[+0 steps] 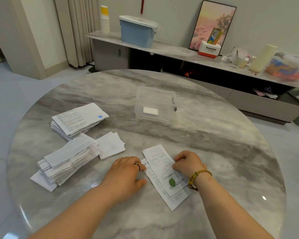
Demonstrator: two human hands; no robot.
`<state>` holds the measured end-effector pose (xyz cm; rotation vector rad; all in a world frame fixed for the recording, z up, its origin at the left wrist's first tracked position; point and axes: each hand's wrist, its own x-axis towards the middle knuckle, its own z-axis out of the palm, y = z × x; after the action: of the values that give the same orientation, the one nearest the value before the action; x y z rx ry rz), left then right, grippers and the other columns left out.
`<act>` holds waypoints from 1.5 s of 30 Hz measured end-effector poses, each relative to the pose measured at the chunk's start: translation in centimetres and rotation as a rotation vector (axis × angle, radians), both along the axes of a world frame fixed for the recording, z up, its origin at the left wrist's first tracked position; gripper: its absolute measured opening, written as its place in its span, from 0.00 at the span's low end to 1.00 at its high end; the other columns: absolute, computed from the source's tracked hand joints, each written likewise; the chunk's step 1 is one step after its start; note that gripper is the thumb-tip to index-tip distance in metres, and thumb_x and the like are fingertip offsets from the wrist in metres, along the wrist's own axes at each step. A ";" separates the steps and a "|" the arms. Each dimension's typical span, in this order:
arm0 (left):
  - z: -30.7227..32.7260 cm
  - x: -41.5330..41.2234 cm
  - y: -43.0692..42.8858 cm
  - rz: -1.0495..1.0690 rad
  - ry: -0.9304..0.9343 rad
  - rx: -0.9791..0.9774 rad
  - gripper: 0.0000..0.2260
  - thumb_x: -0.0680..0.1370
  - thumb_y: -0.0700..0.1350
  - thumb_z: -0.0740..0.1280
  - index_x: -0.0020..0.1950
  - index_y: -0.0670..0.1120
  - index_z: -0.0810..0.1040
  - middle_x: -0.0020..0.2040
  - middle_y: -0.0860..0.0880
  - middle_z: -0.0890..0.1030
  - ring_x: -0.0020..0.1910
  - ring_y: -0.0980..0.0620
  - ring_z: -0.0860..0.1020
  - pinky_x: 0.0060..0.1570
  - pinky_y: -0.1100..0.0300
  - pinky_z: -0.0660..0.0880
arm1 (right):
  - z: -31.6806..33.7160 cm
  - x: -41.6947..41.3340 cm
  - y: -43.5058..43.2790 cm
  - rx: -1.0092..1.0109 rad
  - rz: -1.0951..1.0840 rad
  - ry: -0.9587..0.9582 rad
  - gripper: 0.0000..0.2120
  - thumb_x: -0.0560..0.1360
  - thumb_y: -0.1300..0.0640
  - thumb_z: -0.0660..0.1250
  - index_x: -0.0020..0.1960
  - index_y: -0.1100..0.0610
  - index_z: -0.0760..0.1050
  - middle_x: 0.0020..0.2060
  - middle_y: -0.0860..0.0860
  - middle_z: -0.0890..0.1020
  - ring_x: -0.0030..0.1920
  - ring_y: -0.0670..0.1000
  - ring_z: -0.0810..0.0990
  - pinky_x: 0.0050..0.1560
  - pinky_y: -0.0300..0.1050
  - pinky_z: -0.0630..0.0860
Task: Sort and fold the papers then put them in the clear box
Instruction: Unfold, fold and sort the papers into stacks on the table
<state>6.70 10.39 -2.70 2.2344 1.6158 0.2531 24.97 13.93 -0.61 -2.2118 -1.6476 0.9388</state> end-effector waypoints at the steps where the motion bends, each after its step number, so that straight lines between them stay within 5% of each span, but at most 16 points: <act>1: -0.1 0.0 0.1 0.010 -0.011 0.003 0.19 0.78 0.53 0.59 0.69 0.54 0.66 0.69 0.58 0.64 0.70 0.58 0.60 0.68 0.67 0.51 | 0.1 0.0 0.0 -0.009 0.005 0.013 0.08 0.72 0.59 0.66 0.39 0.48 0.71 0.33 0.40 0.72 0.46 0.48 0.72 0.63 0.45 0.60; 4: -0.1 0.0 0.3 0.061 -0.052 0.000 0.19 0.78 0.54 0.59 0.69 0.54 0.66 0.68 0.59 0.65 0.69 0.59 0.62 0.66 0.68 0.52 | 0.2 0.1 0.2 -0.032 -0.004 0.093 0.12 0.72 0.62 0.66 0.33 0.49 0.72 0.32 0.42 0.75 0.45 0.49 0.75 0.62 0.47 0.68; 6: 0.0 0.1 0.4 0.110 -0.141 -0.006 0.19 0.78 0.54 0.60 0.68 0.52 0.67 0.67 0.58 0.67 0.68 0.58 0.64 0.65 0.69 0.55 | 0.6 0.0 0.3 -0.022 -0.046 0.280 0.13 0.73 0.65 0.65 0.33 0.53 0.72 0.33 0.48 0.76 0.38 0.49 0.76 0.44 0.40 0.76; 9: 0.9 0.3 0.3 0.253 -0.434 -0.101 0.18 0.78 0.51 0.62 0.66 0.49 0.70 0.62 0.57 0.71 0.64 0.58 0.69 0.60 0.69 0.61 | 1.7 0.0 0.2 0.001 -0.043 0.485 0.13 0.75 0.66 0.63 0.33 0.56 0.70 0.31 0.50 0.74 0.30 0.45 0.71 0.23 0.28 0.68; 14: 2.2 0.3 0.6 0.420 -0.939 -0.358 0.08 0.78 0.43 0.63 0.55 0.49 0.75 0.43 0.54 0.82 0.40 0.57 0.80 0.39 0.69 0.74 | 2.2 -0.4 -0.1 -0.031 0.055 0.608 0.13 0.75 0.67 0.62 0.33 0.56 0.69 0.28 0.49 0.72 0.20 0.39 0.67 0.22 0.30 0.61; 17: 3.0 0.1 0.4 0.450 -1.090 -0.462 0.07 0.76 0.37 0.64 0.45 0.49 0.76 0.29 0.54 0.83 0.26 0.58 0.79 0.27 0.67 0.76 | 2.0 -0.9 -0.3 -0.047 0.071 0.650 0.12 0.75 0.66 0.62 0.34 0.56 0.70 0.27 0.49 0.74 0.21 0.41 0.68 0.25 0.33 0.61; 24: 3.6 -0.9 0.2 0.440 -1.168 -0.488 0.07 0.75 0.33 0.65 0.43 0.43 0.79 0.29 0.50 0.82 0.26 0.57 0.79 0.28 0.66 0.77 | 1.7 -1.8 -0.7 -0.070 0.062 0.800 0.15 0.75 0.68 0.59 0.32 0.57 0.72 0.23 0.49 0.75 0.24 0.46 0.69 0.24 0.35 0.63; 31: 3.4 -1.7 0.2 0.389 -1.034 -0.410 0.14 0.74 0.30 0.63 0.38 0.48 0.80 0.33 0.54 0.83 0.31 0.58 0.81 0.33 0.69 0.78 | 1.4 -2.3 -0.7 -0.116 -0.010 0.919 0.14 0.79 0.56 0.56 0.43 0.58 0.78 0.35 0.55 0.77 0.37 0.52 0.73 0.37 0.42 0.71; 35: 2.9 -1.9 0.3 0.388 -0.913 -0.337 0.17 0.74 0.30 0.60 0.39 0.51 0.79 0.39 0.52 0.80 0.37 0.56 0.78 0.35 0.75 0.75 | 1.3 -2.4 -1.0 -0.119 0.091 0.769 0.09 0.77 0.60 0.60 0.40 0.57 0.75 0.30 0.51 0.76 0.29 0.46 0.71 0.32 0.37 0.67; 41: 3.1 -2.7 -0.2 0.302 -0.690 -0.263 0.15 0.75 0.34 0.59 0.45 0.55 0.77 0.36 0.58 0.76 0.26 0.65 0.72 0.28 0.77 0.66 | 0.3 -3.2 -0.9 -0.067 0.114 0.535 0.15 0.74 0.66 0.64 0.30 0.56 0.67 0.27 0.50 0.68 0.21 0.43 0.66 0.21 0.32 0.62; 45: 4.0 -4.2 -0.5 0.305 -0.596 -0.116 0.15 0.76 0.38 0.61 0.41 0.60 0.73 0.40 0.66 0.75 0.39 0.69 0.74 0.35 0.83 0.67 | 0.7 -3.5 -0.7 -0.037 0.100 0.507 0.14 0.75 0.67 0.63 0.32 0.57 0.69 0.27 0.50 0.71 0.15 0.38 0.67 0.18 0.29 0.62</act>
<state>2.50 9.94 1.33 1.6011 1.5631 0.7979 21.43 13.22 0.05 -1.7222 -1.5092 1.4225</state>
